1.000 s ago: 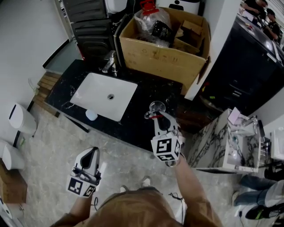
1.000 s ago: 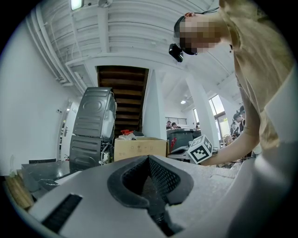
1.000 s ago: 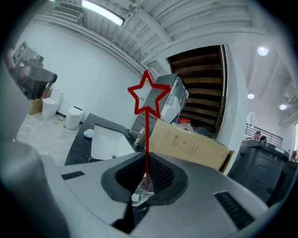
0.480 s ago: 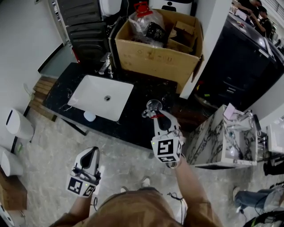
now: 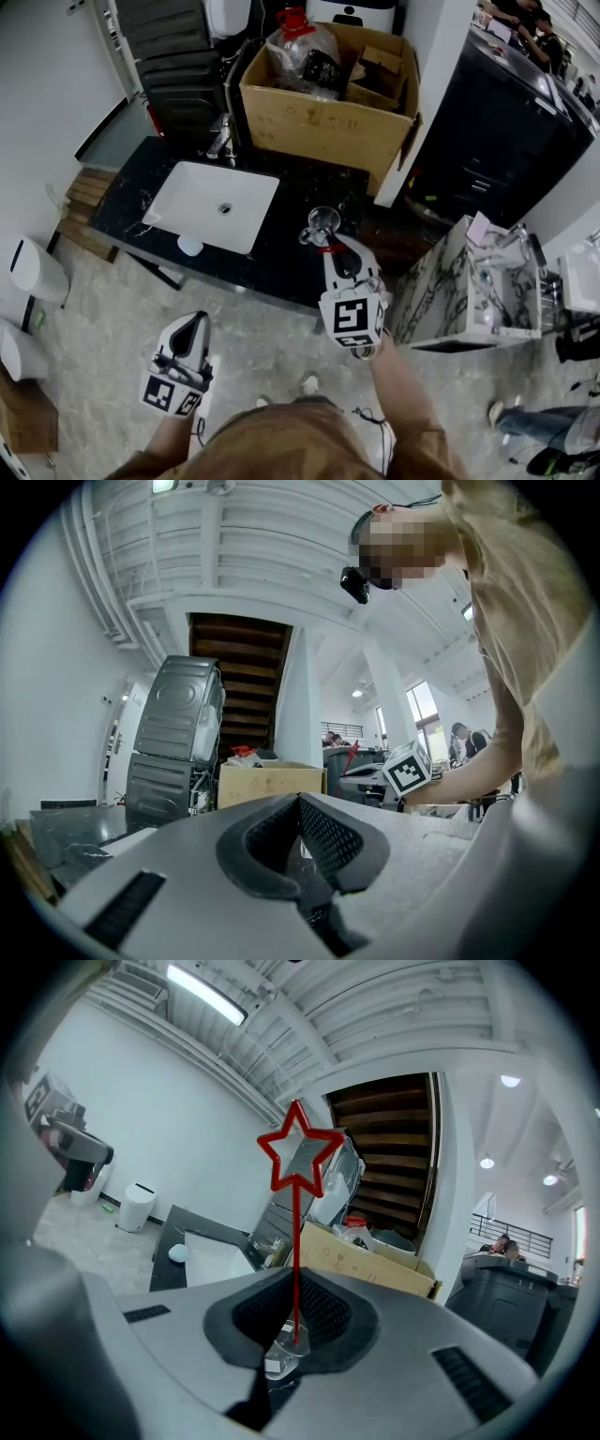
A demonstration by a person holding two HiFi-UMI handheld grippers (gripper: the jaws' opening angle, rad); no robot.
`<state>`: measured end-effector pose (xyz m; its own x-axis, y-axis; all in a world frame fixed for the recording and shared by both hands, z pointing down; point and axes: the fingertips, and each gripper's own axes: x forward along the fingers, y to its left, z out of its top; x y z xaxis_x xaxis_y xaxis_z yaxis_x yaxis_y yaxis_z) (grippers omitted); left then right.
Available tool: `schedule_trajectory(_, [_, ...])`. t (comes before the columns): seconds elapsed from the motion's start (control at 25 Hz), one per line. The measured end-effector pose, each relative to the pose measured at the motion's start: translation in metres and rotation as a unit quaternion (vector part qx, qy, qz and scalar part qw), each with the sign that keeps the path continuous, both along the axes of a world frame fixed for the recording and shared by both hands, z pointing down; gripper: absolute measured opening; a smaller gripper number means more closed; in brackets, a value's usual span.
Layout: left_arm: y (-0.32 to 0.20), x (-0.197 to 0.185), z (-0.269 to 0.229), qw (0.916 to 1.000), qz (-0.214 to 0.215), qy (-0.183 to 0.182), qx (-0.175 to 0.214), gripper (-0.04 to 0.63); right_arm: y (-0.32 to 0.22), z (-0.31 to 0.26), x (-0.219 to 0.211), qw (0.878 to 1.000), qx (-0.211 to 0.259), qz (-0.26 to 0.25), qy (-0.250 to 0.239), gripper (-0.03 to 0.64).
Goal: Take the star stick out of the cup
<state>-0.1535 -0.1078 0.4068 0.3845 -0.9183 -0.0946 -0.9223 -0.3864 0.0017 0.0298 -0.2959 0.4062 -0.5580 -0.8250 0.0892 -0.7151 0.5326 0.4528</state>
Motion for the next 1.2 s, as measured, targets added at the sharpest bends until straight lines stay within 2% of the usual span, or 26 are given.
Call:
schedule_trajectory(0.56, [0.018,-0.003,-0.003,0.9999,0.015,0.003,0.003,0.002,0.035,-0.014,0.0,1.0,0.002,0.007,-0.006,0.012])
schedule_trajectory(0.76, [0.022,-0.004,-0.006,0.9997,0.023,0.004,0.009,0.002,0.044,-0.026,0.001,1.0,0.001,0.01,-0.024,0.012])
schedule_trajectory(1.2, [0.035,-0.007,-0.011,0.9991,0.037,0.006,0.018,0.002,0.076,-0.054,0.002,0.999,0.025,0.013,-0.039,0.012])
